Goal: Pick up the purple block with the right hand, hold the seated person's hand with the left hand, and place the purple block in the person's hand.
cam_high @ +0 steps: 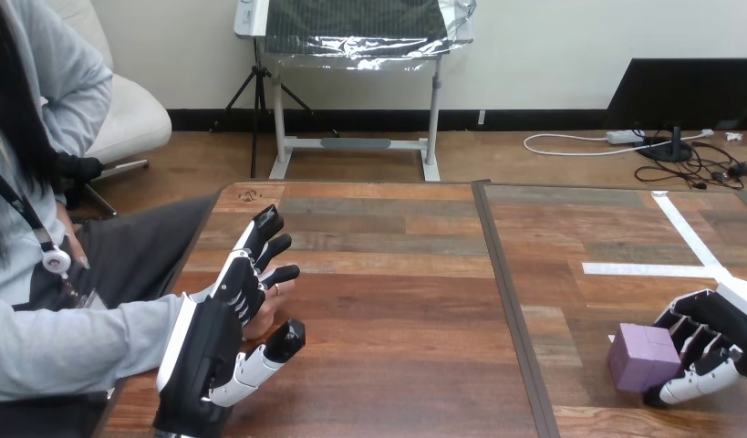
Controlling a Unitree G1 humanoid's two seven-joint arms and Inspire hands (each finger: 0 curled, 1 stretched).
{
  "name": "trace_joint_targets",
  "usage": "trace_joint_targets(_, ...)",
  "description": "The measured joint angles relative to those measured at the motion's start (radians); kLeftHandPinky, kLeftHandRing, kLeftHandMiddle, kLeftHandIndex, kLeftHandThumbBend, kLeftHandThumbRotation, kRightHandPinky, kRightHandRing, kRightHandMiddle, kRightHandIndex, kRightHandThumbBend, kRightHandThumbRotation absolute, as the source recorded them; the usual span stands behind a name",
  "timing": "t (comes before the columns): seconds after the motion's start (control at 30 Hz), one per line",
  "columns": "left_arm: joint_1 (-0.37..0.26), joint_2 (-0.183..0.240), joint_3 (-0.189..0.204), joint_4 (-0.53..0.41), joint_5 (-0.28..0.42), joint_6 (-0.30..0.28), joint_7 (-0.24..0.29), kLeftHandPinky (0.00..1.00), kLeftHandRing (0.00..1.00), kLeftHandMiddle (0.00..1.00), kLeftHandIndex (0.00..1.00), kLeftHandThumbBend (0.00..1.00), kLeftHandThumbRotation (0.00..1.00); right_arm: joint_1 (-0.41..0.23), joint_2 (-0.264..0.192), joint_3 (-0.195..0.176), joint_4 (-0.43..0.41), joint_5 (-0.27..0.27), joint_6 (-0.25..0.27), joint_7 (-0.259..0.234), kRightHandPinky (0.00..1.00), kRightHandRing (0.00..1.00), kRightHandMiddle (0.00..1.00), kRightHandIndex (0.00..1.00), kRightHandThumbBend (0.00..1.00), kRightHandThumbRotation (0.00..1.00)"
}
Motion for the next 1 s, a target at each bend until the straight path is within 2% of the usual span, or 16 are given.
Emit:
trace_joint_targets(0.27, 0.000, 0.000, 0.000, 0.000, 0.000, 0.000, 0.001, 0.81, 0.92, 0.95, 0.94, 1.00, 0.74, -0.005, 0.013, 0.000, 0.001, 0.002, 0.040, -0.012, 0.48, 0.48, 0.51, 0.48, 0.84, 0.00)
trace_joint_targets(1.0, 0.000, 0.000, 0.002, 0.000, 0.007, -0.003, 0.017, 0.81, 0.91, 0.95, 0.94, 1.00, 0.75, -0.006, 0.022, 0.000, 0.001, 0.007, 0.066, -0.042, 0.47, 0.49, 0.52, 0.47, 0.84, 0.00)
